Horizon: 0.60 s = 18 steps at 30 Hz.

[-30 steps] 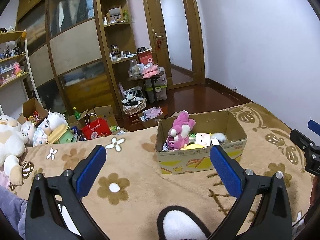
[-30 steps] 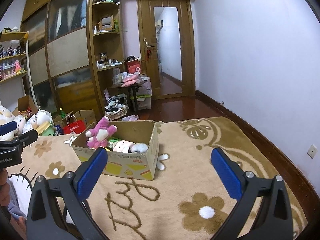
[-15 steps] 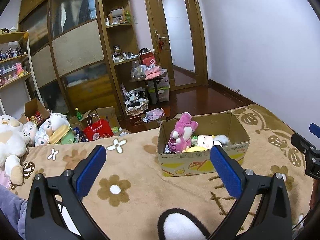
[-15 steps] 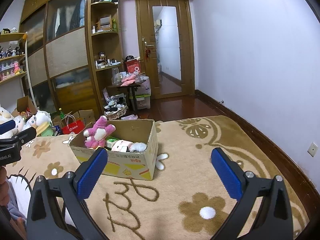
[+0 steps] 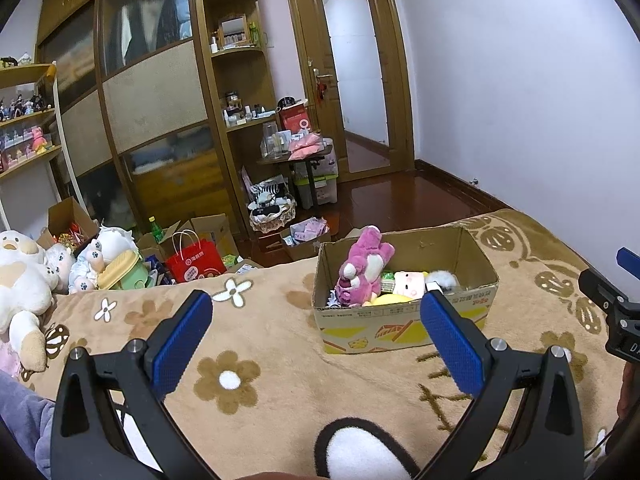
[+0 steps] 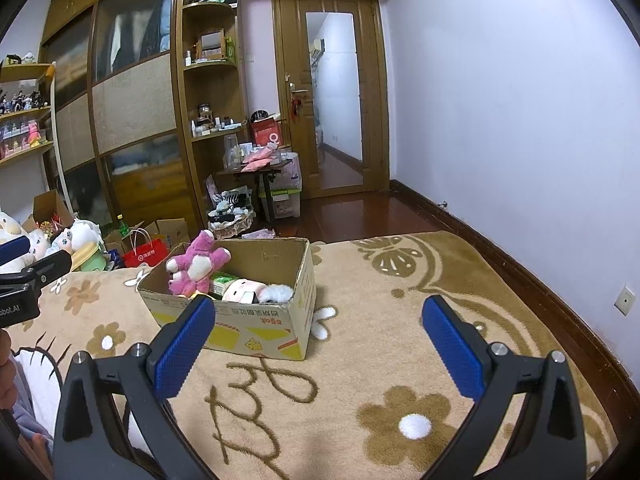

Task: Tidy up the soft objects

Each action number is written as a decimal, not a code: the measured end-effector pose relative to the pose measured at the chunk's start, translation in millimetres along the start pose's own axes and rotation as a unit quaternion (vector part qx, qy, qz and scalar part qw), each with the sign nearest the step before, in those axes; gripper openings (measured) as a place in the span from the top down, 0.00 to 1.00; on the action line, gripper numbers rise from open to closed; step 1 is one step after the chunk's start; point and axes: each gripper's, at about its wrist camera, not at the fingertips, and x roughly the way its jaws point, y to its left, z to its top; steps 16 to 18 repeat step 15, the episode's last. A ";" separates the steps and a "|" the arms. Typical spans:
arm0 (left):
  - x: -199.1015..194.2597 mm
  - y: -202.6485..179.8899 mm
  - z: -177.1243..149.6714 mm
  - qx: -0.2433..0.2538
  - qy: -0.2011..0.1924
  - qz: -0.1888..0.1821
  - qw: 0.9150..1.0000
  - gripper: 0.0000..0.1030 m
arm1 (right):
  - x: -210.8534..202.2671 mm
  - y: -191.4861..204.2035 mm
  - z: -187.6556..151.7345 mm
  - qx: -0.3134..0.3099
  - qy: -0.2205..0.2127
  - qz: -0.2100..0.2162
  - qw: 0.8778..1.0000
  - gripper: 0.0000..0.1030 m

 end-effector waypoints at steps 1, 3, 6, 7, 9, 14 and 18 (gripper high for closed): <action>-0.5 0.3 -0.4 0.001 -0.001 0.001 1.000 0.01 | -0.1 0.1 0.0 0.000 0.000 0.000 1.000 0.00; -0.8 0.3 -0.6 0.001 -0.003 0.004 1.000 0.01 | 0.4 0.9 -0.2 -0.001 0.000 0.000 1.000 0.00; -1.3 0.4 -1.1 -0.002 -0.002 0.003 1.000 0.01 | 1.5 1.3 -0.9 -0.001 0.000 0.000 1.000 0.00; -1.4 0.6 -1.2 -0.002 -0.002 0.003 1.000 0.01 | 2.1 1.1 -1.2 -0.001 0.001 0.000 1.000 0.00; -1.4 0.8 -1.4 -0.003 -0.002 0.003 1.000 0.01 | 1.5 1.3 -1.0 -0.001 0.002 0.000 1.000 0.00; -1.5 0.8 -0.3 -0.005 -0.002 0.004 1.000 0.01 | 7.1 0.9 -3.9 -0.002 0.005 0.002 1.000 0.00; -1.4 0.2 -0.4 -0.005 -0.002 0.004 1.000 0.01 | 7.1 1.1 -4.4 -0.002 0.004 0.002 1.000 0.00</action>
